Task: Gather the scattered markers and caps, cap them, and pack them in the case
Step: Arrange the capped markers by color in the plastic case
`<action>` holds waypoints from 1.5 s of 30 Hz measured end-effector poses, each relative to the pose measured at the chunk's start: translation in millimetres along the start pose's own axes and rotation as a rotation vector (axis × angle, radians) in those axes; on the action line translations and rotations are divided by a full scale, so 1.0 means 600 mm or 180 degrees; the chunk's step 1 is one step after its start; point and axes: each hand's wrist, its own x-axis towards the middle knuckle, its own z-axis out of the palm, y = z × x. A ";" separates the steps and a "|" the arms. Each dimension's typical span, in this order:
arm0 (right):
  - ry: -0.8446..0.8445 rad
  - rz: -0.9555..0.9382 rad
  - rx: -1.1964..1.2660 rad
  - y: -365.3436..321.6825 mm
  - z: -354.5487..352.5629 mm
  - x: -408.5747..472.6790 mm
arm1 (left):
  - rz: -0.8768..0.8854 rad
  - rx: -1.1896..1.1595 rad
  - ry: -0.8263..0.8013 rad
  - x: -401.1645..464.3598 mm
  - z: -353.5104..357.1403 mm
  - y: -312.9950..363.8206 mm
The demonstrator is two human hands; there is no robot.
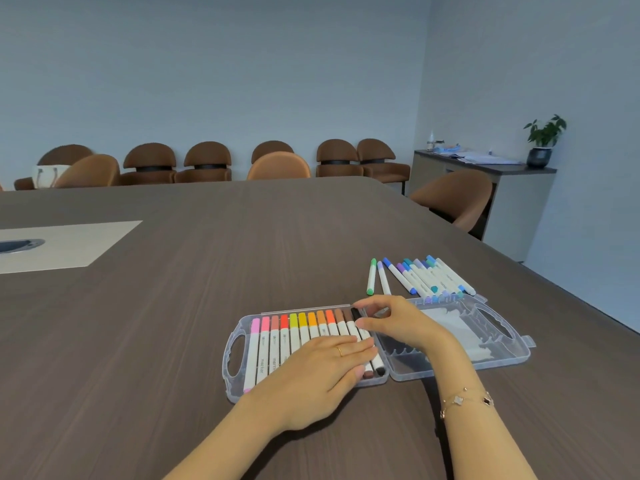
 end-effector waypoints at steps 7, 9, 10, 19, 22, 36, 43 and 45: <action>-0.0229 -0.0012 -0.0156 -0.001 -0.008 0.009 | 0.0026 -0.0050 -0.0073 0.000 -0.002 0.000; -0.0281 -0.0011 -0.0260 -0.004 -0.010 0.012 | 0.0001 -0.0093 -0.0111 0.002 -0.005 0.000; -0.0292 -0.0020 -0.0318 -0.005 -0.010 0.012 | -0.0020 -0.0105 -0.0140 0.003 -0.005 -0.001; -0.0406 -0.0214 -0.0368 -0.033 0.037 0.017 | -0.0184 -0.0304 -0.0215 -0.021 -0.029 -0.043; -0.0337 -0.0226 -0.0281 -0.037 0.046 0.017 | -0.0155 -0.0427 -0.0186 -0.015 -0.038 -0.047; -0.0128 -0.0154 -0.0008 -0.039 0.052 0.014 | -0.0320 -0.0505 -0.0538 0.056 -0.089 -0.031; 0.0221 -0.0282 0.0154 -0.029 0.046 0.016 | -0.0813 -0.0733 -0.0486 0.101 -0.115 -0.068; 0.0459 -0.0252 0.0422 -0.025 0.030 0.021 | -0.1004 -0.0682 -0.0387 0.106 -0.120 -0.087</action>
